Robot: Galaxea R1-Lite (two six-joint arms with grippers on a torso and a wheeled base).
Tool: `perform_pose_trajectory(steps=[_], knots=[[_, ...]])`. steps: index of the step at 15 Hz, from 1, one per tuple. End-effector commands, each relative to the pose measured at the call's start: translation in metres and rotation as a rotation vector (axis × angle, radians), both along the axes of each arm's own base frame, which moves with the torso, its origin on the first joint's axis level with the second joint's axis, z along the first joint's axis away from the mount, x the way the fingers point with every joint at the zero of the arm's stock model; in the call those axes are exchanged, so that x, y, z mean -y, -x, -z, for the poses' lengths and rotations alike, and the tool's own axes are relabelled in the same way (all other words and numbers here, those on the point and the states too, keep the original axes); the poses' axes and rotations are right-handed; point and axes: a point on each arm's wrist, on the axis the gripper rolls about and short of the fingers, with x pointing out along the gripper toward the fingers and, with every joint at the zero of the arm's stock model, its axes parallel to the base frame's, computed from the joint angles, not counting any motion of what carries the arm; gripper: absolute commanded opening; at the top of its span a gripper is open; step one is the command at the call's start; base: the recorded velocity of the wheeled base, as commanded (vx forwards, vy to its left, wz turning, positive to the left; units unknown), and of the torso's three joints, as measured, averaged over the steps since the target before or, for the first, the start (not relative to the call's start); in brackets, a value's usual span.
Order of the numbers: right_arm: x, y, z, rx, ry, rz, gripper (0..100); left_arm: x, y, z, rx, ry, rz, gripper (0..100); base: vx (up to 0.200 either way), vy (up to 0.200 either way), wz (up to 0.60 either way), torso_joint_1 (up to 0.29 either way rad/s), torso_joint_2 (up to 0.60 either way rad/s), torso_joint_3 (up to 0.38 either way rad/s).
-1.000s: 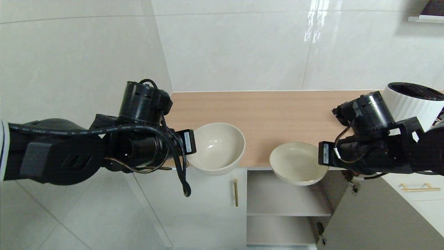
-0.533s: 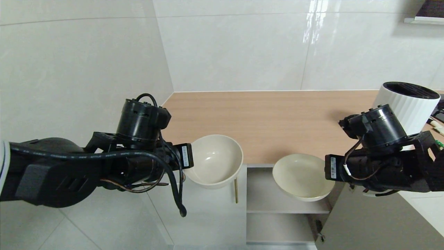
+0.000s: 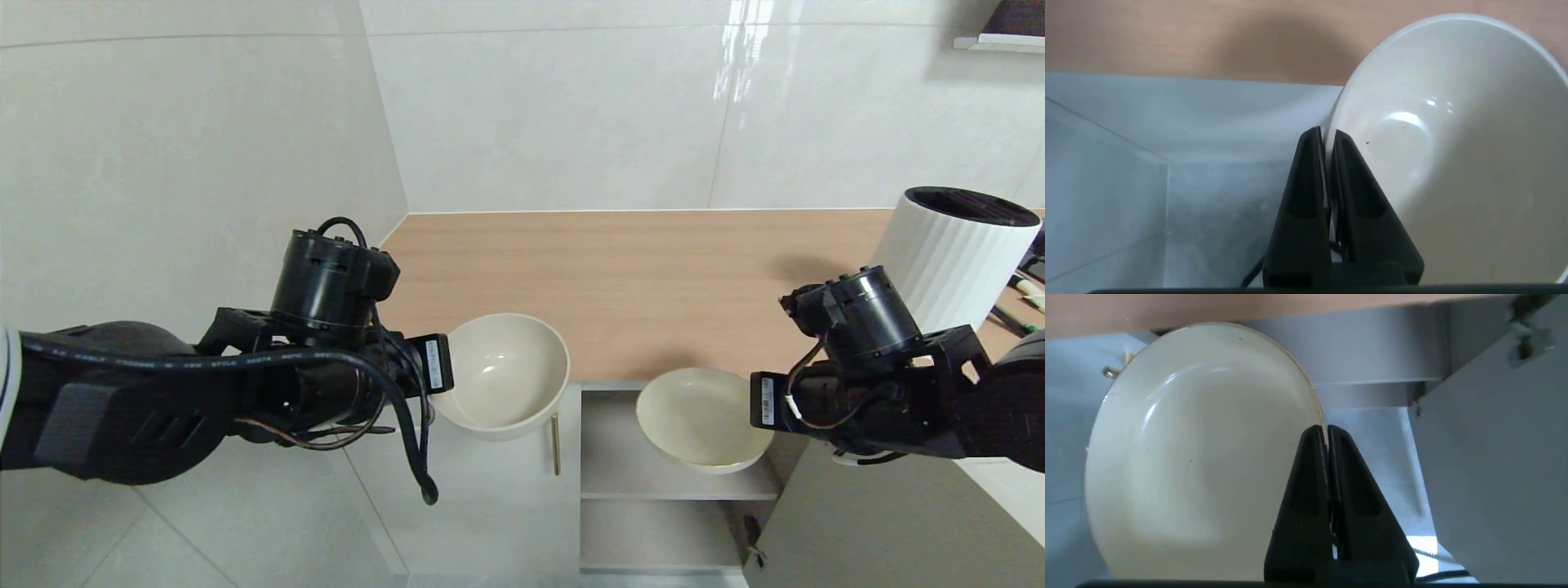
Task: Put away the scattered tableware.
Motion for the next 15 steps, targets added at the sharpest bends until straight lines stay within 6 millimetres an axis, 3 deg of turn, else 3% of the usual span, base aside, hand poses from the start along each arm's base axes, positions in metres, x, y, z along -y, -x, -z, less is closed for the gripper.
perform_pose_trajectory(steps=[1,15], knots=[[-0.0001,0.0001,0.0058,-0.018,0.012,-0.002,0,-0.0002,0.0005,0.0,0.0,0.0,0.0,0,0.0,0.0,0.0,-0.178,0.39,0.217],[-0.0028,-0.0039,0.0149,-0.039,0.024,-0.003,0,-0.0014,0.0029,0.0005,-0.005,0.002,0.005,0,0.0,0.0,0.0,-0.201,0.48,0.272]])
